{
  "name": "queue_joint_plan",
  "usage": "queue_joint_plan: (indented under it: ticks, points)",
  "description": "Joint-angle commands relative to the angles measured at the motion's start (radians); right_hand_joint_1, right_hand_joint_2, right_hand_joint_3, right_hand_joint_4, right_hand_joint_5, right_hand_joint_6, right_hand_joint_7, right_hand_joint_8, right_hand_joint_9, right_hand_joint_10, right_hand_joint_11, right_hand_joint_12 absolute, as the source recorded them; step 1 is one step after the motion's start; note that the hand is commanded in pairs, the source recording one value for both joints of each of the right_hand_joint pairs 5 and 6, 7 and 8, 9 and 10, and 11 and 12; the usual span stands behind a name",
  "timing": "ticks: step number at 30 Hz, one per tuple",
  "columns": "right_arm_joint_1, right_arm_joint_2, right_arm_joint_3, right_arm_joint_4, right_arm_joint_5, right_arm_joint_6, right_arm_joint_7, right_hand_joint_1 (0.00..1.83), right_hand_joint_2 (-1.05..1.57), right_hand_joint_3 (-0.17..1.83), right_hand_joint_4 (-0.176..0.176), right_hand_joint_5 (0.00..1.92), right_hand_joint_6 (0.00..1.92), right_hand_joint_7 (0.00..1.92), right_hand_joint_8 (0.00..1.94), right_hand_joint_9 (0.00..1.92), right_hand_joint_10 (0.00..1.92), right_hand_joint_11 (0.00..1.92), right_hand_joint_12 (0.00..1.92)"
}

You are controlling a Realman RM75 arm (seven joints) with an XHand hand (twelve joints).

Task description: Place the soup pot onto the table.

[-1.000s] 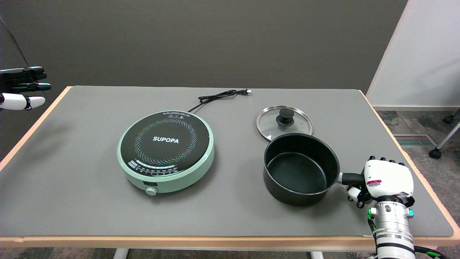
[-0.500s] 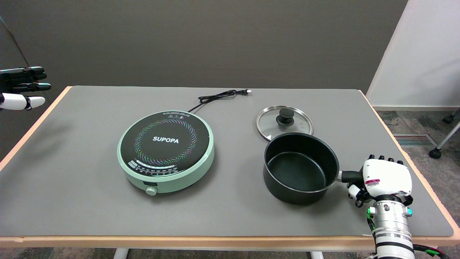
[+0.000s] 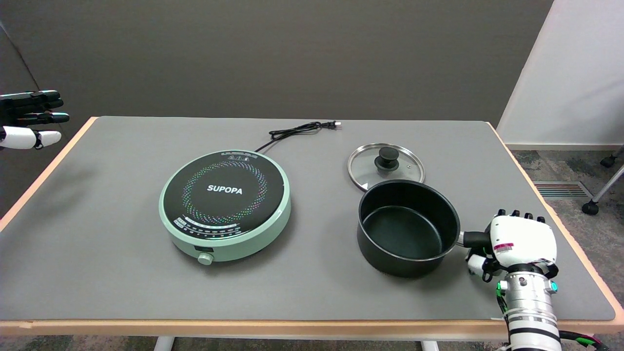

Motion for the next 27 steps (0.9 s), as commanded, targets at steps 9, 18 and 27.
queue_joint_plan:
  ticks: [9,18,27]
  points:
    - [-0.035,0.039,-0.018,0.079,-0.003,-0.006,-0.002,1.32,-0.45,1.60,-0.029,0.62,0.62,0.62,0.62,0.62,0.62,0.62,0.62]
    - [-0.045,0.077,-0.014,0.185,-0.015,0.013,-0.025,1.37,-0.74,1.71,-0.021,0.41,0.41,0.41,0.41,0.41,0.41,0.41,0.41]
    - [-0.019,0.141,0.041,0.291,-0.139,0.027,-0.017,1.30,-0.81,1.59,0.023,0.35,0.35,0.35,0.35,0.35,0.35,0.35,0.35]
